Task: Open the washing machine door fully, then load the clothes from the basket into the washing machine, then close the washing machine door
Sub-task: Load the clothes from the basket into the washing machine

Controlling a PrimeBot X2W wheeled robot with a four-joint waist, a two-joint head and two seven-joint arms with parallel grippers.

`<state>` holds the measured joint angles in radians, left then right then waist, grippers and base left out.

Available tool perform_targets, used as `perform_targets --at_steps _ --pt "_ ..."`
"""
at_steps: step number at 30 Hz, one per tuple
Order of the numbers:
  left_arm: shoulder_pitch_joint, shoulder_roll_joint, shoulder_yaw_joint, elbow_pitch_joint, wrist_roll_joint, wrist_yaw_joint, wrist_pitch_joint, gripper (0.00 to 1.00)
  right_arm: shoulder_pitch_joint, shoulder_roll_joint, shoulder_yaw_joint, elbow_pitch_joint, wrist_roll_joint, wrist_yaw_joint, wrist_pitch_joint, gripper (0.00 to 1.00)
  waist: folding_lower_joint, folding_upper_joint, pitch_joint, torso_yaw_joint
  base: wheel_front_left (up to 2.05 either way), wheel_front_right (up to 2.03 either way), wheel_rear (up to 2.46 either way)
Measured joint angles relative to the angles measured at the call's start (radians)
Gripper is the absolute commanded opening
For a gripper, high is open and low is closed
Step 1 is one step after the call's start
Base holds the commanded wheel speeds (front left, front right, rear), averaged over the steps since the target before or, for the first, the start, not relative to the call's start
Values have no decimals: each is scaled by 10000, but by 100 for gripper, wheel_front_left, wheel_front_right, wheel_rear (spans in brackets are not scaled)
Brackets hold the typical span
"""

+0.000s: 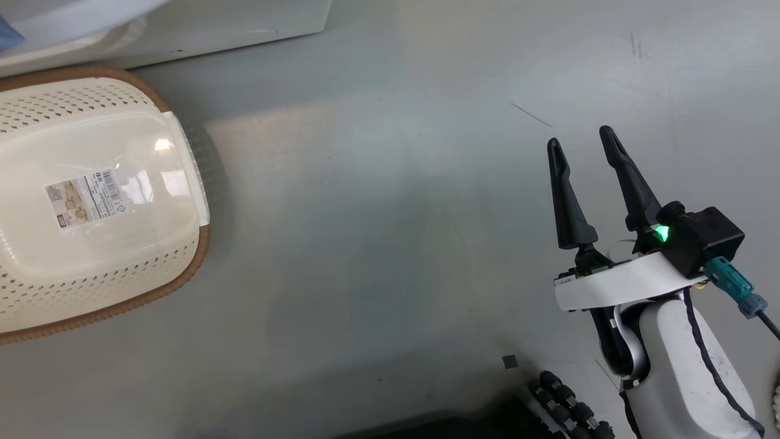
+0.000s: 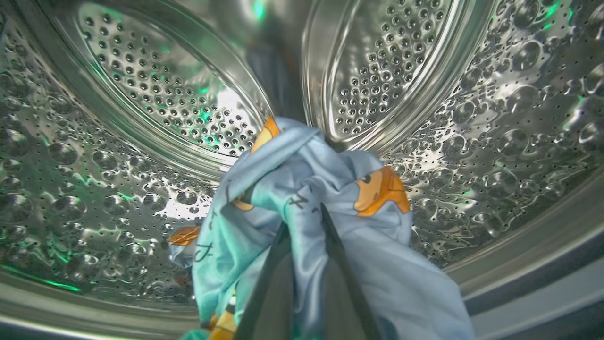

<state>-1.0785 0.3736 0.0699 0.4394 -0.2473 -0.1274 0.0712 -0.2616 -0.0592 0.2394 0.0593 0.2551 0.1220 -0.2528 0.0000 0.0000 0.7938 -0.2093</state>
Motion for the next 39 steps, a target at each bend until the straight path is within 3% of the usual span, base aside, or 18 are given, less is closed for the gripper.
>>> perform_targets --at_steps 11,15,20,26,27,28,39 --pt "-1118 -13 -65 640 -192 0 10 0 -377 33 73 -61 77 0 0 100 0 0 855 20 0 0 0" --pt "-1497 21 -144 430 36 0 -834 0 -378 35 153 -56 82 0 0 100 0 0 953 9 0 0 0" --pt "-2353 456 -431 -151 821 0 -2197 0 -397 65 299 -36 134 0 0 100 0 0 1054 -82 0 0 0" --pt "-2484 399 -660 403 1005 2 -2752 0 -464 75 293 -21 176 0 0 100 0 0 1133 -178 0 0 0" --pt "-2482 370 -642 583 997 4 -2748 61 -479 77 293 -13 176 0 0 100 0 0 1138 -187 0 0 0" --pt "-2471 339 -635 732 974 4 -2755 100 -499 81 290 -10 176 2 0 100 0 0 1142 -195 0 0 0" --pt "-2438 23 -568 1691 777 44 -2851 100 -647 96 194 6 176 0 0 100 0 0 1098 -60 0 0 0"
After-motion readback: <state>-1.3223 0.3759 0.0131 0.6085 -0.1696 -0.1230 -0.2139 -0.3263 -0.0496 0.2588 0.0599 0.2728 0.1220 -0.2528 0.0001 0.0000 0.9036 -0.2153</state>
